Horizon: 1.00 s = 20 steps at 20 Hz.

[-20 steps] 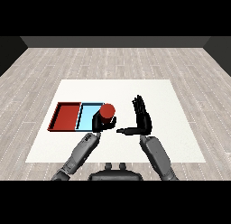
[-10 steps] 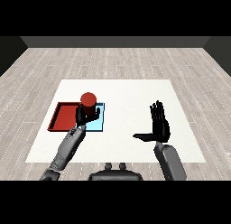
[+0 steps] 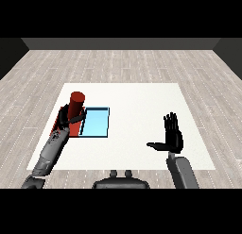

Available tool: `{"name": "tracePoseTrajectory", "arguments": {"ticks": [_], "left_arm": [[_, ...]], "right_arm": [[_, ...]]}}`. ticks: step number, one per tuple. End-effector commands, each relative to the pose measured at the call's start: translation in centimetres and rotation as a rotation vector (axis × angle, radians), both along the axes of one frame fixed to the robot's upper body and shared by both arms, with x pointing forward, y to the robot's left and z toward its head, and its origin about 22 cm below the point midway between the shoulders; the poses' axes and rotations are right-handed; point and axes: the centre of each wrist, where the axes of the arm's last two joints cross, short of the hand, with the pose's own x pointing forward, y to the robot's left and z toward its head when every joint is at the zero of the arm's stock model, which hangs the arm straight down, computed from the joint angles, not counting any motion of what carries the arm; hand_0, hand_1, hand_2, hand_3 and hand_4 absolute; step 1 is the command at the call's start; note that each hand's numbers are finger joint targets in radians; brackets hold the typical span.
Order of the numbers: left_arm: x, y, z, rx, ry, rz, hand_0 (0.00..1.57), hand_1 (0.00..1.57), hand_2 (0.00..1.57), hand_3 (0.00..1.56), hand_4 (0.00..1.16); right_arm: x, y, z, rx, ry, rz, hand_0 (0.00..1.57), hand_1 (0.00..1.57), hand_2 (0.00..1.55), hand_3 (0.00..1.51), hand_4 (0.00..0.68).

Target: Pick the red can and put it in the red box

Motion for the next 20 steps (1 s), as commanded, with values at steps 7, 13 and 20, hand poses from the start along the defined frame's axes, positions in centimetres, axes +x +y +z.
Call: {"name": "tracePoseTrajectory", "arguments": {"ticks": [7, 13, 20], "left_arm": [[-1.2, 9.8, -5.4, 0.195, 0.458, 0.241, 1.57, 1.57, 1.53, 1.42, 1.00], [-0.9, 9.9, -7.7, 0.228, 0.662, 0.293, 0.00, 0.00, 0.00, 0.00, 0.72], [-2.2, 10.3, -9.5, 0.235, 0.805, 0.153, 0.00, 0.00, 0.00, 0.00, 0.56]], "right_arm": [[2.0, -2.2, -2.0, -0.005, 0.041, -0.037, 0.00, 0.00, 0.00, 0.00, 0.000], [3.1, 0.5, -2.3, -0.023, 0.047, -0.030, 0.00, 0.00, 0.00, 0.00, 0.000], [4.6, 0.3, -2.5, -0.017, 0.009, -0.051, 0.00, 0.00, 0.00, 0.00, 0.000]]}}
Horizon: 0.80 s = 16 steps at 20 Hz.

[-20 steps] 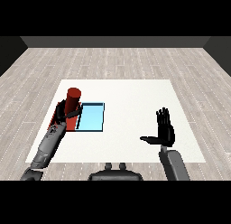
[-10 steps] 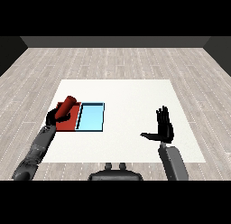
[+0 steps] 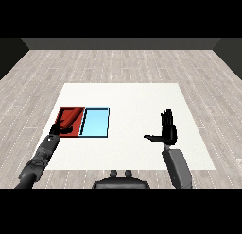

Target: Pick the red can and put it in the red box

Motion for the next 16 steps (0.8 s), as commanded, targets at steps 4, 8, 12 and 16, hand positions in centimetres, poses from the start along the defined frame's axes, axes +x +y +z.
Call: {"name": "tracePoseTrajectory", "arguments": {"ticks": [4, 8, 12, 16], "left_arm": [[0.4, 0.8, 0.5, 0.029, 0.099, 0.002, 0.00, 0.00, 0.00, 0.00, 0.00], [1.7, 0.9, 2.5, -0.207, -0.315, 0.042, 0.00, 0.00, 0.00, 0.00, 0.00], [4.5, -1.1, 5.5, -0.417, -0.698, -0.136, 0.47, 0.47, 0.47, 0.00, 0.00], [5.8, -7.1, 4.5, -0.760, -0.981, -0.258, 0.00, 0.00, 0.00, 0.00, 0.00]], "right_arm": [[0.1, -0.1, -0.4, 0.011, -0.008, 0.030, 0.00, 0.00, 0.00, 0.00, 0.000], [0.5, -0.2, -0.4, 0.020, -0.021, 0.033, 0.00, 0.00, 0.00, 0.00, 0.000], [-0.1, 0.7, -0.5, 0.033, -0.030, 0.047, 0.00, 0.00, 0.00, 0.00, 0.000], [0.0, 0.1, -0.6, 0.004, -0.041, 0.051, 0.00, 0.00, 0.00, 0.00, 0.000]]}}
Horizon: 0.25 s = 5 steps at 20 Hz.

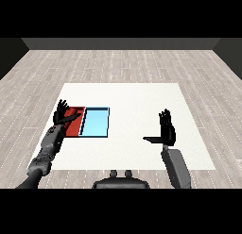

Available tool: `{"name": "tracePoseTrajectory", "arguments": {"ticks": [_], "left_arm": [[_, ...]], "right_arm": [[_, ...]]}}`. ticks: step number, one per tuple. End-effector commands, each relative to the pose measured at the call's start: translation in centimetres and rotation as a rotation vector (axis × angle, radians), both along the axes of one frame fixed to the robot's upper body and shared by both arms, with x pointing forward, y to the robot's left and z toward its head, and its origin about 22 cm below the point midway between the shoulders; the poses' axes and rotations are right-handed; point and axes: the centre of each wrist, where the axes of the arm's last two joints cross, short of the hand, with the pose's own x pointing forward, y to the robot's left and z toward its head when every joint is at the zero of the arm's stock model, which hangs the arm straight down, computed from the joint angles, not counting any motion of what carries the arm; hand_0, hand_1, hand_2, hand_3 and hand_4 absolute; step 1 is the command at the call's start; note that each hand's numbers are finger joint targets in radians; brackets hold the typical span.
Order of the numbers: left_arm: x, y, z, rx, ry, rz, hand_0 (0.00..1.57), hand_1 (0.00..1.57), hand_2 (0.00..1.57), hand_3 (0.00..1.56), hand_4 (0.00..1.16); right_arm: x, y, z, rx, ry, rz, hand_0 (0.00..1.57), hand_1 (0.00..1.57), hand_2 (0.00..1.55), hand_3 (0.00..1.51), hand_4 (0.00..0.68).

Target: Pick the red can and put it in the red box

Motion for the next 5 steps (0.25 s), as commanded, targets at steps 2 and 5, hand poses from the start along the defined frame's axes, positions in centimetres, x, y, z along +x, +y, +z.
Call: {"name": "tracePoseTrajectory", "arguments": {"ticks": [2, 5], "left_arm": [[0.2, -6.1, -1.2, -0.265, -0.354, -0.161, 0.00, 0.00, 0.00, 0.00, 0.00], [-1.0, -9.3, -2.0, -0.299, -0.386, -0.250, 0.00, 0.00, 0.00, 0.00, 0.00]], "right_arm": [[-0.2, 0.0, 0.0, -0.033, -0.001, -0.002, 0.00, 0.00, 0.00, 0.00, 0.000], [-0.5, -0.4, -0.8, -0.059, -0.007, 0.027, 0.00, 0.00, 0.00, 0.00, 0.000]]}}
